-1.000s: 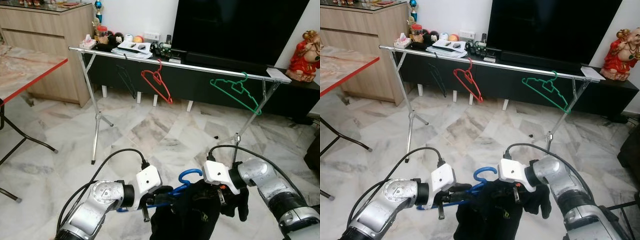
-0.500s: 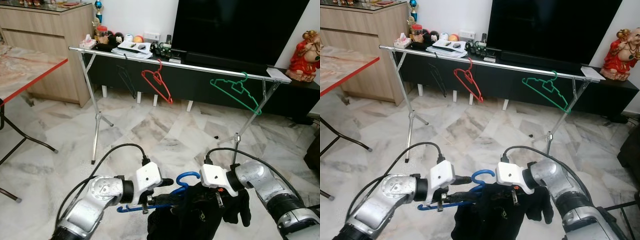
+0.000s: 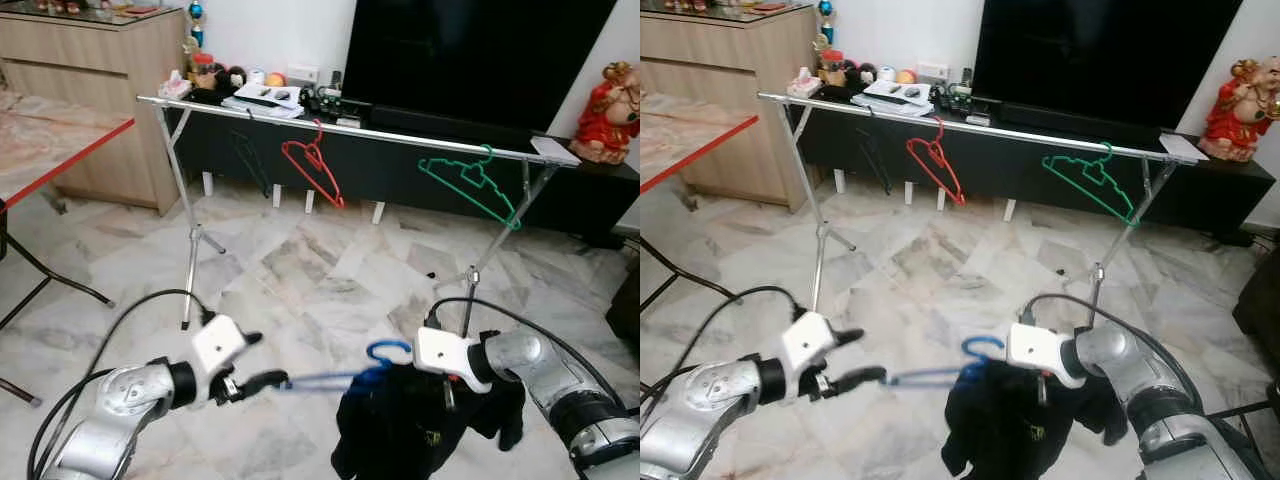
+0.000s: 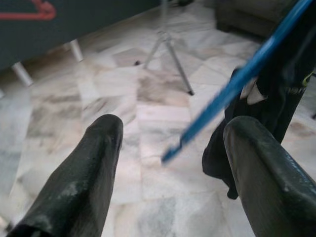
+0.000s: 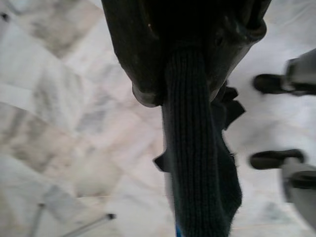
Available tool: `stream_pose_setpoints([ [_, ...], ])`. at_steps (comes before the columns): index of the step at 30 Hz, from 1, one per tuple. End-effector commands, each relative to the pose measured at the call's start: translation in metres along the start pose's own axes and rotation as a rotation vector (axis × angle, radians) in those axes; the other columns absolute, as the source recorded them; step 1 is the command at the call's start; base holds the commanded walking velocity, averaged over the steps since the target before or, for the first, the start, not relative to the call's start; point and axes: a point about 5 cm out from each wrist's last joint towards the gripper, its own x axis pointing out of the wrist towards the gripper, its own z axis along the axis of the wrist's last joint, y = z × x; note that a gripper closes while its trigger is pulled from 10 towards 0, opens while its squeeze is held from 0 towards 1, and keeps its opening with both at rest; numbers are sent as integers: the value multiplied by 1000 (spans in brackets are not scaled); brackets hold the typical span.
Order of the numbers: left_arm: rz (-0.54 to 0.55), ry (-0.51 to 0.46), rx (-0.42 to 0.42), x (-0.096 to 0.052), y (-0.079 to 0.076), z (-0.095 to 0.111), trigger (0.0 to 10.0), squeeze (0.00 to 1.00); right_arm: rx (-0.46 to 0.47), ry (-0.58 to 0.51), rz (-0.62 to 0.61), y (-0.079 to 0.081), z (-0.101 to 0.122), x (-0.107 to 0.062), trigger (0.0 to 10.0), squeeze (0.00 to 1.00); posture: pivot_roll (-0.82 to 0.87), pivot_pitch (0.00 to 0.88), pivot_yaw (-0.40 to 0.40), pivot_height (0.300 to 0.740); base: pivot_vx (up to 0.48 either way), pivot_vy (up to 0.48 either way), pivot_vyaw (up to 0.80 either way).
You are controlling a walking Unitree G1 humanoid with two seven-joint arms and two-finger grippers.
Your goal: Hang hanger
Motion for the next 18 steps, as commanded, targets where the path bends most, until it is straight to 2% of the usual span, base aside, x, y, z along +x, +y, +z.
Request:
stream_pose_setpoints([
  [1, 84, -9, -18, 0, 3, -5, 10000, 902, 1, -35, -77, -15, 11, -7, 0, 0, 132, 0, -145, 740, 0, 0, 0],
  [2, 135, -19, -48, -1, 5, -8, 10000, 427, 11, -57, -93, -17, 15, -6, 0, 0, 133, 0, -145, 740, 0, 0, 0],
  [3, 178, -30, -80, -1, 7, -11, 10000, 0, 19, -77, -107, -19, 19, -6, 0, 0, 133, 0, -145, 740, 0, 0, 0],
  [5, 246, -49, -137, -2, 9, -16, 10000, 0, 10, -107, -117, -21, 27, -4, 0, 0, 135, 0, -143, 740, 0, 0, 0],
  [6, 246, -49, -137, -2, 9, -16, 10000, 0, 10, -107, -117, -21, 27, -4, 0, 0, 135, 0, -143, 740, 0, 0, 0],
  [8, 293, -26, -194, -3, 8, -30, 10000, 0, -4, -157, -139, -25, 40, -1, 0, 0, 134, 0, -136, 740, 0, 0, 0],
  [12, 298, 0, -221, -4, 6, -39, 10000, 0, -14, -198, -156, -30, 51, -1, 0, 0, 132, 0, -132, 740, 0, 0, 0],
  [18, 369, 22, -276, -5, 6, -55, 10000, 0, -56, -262, -201, -39, 73, -3, 0, 0, 128, 0, -129, 740, 0, 0, 0],
])
